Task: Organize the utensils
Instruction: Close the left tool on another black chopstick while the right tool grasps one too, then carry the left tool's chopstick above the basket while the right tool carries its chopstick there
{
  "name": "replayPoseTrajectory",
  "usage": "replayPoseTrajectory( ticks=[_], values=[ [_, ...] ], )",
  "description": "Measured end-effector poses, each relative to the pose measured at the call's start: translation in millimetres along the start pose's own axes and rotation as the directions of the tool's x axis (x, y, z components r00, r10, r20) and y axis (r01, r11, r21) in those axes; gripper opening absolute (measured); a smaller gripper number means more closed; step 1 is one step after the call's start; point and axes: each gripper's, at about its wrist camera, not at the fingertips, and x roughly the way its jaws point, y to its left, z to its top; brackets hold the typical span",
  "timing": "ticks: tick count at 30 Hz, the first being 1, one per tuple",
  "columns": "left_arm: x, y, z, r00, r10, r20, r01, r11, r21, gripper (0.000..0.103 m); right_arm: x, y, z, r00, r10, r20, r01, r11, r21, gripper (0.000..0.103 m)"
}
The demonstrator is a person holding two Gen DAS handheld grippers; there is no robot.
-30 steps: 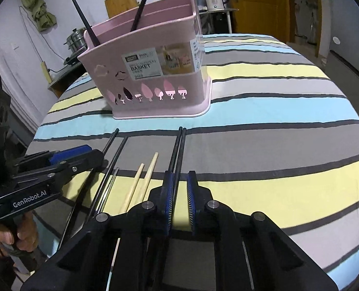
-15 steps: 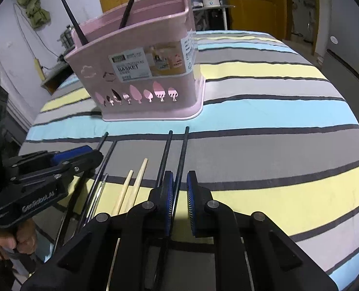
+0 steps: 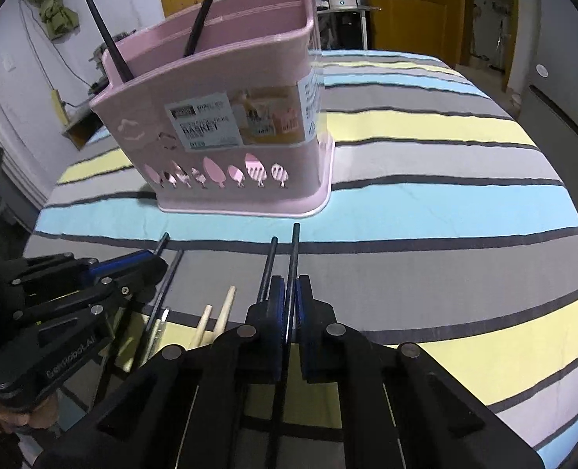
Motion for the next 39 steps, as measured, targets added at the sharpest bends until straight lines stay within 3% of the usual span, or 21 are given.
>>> replayPoseTrajectory(
  ticks=[9,16,22,29,39],
  values=[
    [-66,-7,16,0.992,-0.065,0.109,0.065,0.998,0.002,0.005,-62,1,15,0.993,0.027,0.117,-0.026,1.000,-0.013,0.005],
    [-128,-15,37,0.972,-0.084,0.221,0.080,0.996,0.028,0.005,-111,1,31,0.977,0.025,0.213,-0.021,1.000,-0.020,0.005],
    [-158,-16,48,0.957,-0.079,0.281,0.072,0.997,0.037,0.005,-143,6,37,0.961,0.015,0.275,-0.009,1.000,-0.023,0.005],
    [-171,-18,43,0.953,-0.080,0.292,0.070,0.997,0.045,0.005,-158,11,35,0.954,0.008,0.299,0.000,1.000,-0.029,0.005],
    [-173,-17,31,0.964,-0.085,0.251,0.079,0.996,0.035,0.005,-169,15,26,0.953,0.007,0.304,0.006,0.999,-0.040,0.005]
  ],
)
